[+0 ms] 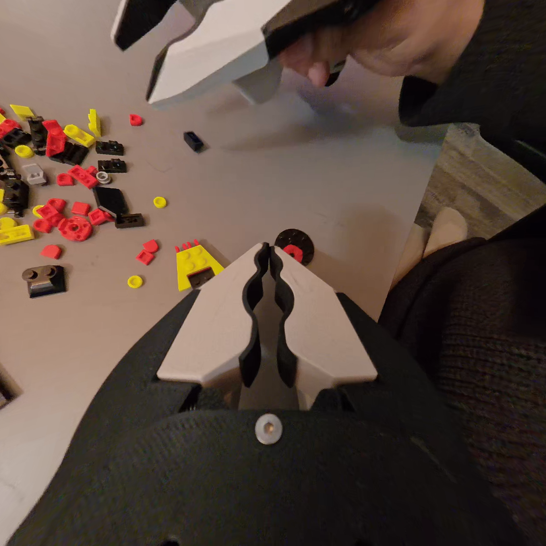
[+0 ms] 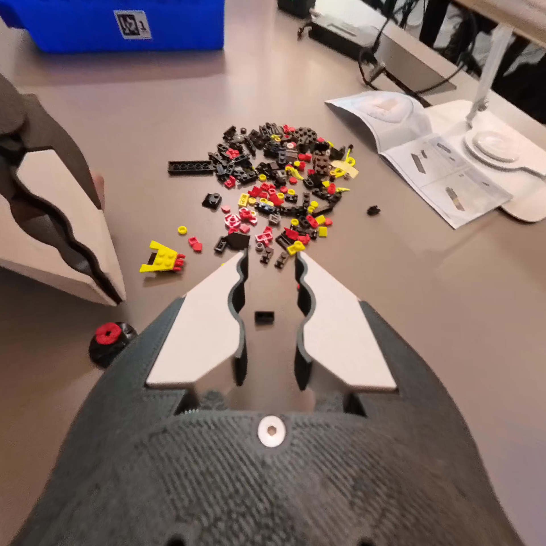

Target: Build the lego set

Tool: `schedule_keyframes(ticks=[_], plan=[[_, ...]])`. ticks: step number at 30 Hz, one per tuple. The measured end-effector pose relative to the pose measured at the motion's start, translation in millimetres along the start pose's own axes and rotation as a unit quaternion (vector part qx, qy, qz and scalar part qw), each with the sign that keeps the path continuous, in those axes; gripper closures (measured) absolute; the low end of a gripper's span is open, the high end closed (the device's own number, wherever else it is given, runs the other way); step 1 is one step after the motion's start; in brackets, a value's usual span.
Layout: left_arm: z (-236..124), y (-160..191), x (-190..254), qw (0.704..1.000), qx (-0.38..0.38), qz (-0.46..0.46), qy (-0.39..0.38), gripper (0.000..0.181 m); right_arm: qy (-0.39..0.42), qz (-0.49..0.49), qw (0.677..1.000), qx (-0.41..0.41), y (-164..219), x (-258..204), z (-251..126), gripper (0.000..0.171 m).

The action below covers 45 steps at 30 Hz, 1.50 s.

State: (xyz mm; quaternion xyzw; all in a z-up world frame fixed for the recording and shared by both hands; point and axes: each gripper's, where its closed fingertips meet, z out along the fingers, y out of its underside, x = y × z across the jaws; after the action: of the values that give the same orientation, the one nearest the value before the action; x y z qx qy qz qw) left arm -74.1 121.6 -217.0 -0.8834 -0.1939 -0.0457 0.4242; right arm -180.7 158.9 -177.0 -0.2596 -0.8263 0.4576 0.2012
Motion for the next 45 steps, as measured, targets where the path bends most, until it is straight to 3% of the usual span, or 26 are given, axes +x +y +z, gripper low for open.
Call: schedule_keyframes(ticks=[3,7,13,19,25,32,38,45], plan=[[-5.2,-3.8,-2.5,1.000,0.013,-0.004,-0.005,0.181,0.021,0.017,1.000,-0.003,7.4,9.3,-19.9,0.142],[-4.2,-3.3,-2.8,1.000,0.014,-0.009,0.001,0.181,0.004,0.016,0.999,-0.046,40.7,5.3,-36.8,0.171],[-1.8,-2.5,-2.2,1.000,0.012,-0.010,0.005,0.181,-0.041,-0.002,0.991,-0.126,63.1,-8.6,-4.6,0.171],[-0.4,-1.9,-1.5,1.000,0.010,-0.007,0.008,0.181,-0.001,-0.069,0.994,-0.084,31.9,3.1,38.6,0.171],[-4.9,-4.0,-9.2,1.000,0.019,-0.001,-0.013,0.181,0.000,-0.078,0.991,-0.104,42.8,-4.9,5.4,0.171],[-3.3,-2.0,-8.3,1.000,0.015,-0.008,-0.004,0.181,-0.042,-0.028,0.995,-0.086,42.5,-64.2,-32.1,0.163],[-0.7,-1.1,-6.3,1.000,0.012,-0.007,0.000,0.181,-0.012,-0.098,0.989,-0.110,54.9,-72.2,-24.0,0.161],[-1.0,0.3,-10.1,1.000,0.009,-0.003,-0.012,0.181,-0.085,-0.017,0.992,-0.087,46.6,-87.0,-19.0,0.152]])
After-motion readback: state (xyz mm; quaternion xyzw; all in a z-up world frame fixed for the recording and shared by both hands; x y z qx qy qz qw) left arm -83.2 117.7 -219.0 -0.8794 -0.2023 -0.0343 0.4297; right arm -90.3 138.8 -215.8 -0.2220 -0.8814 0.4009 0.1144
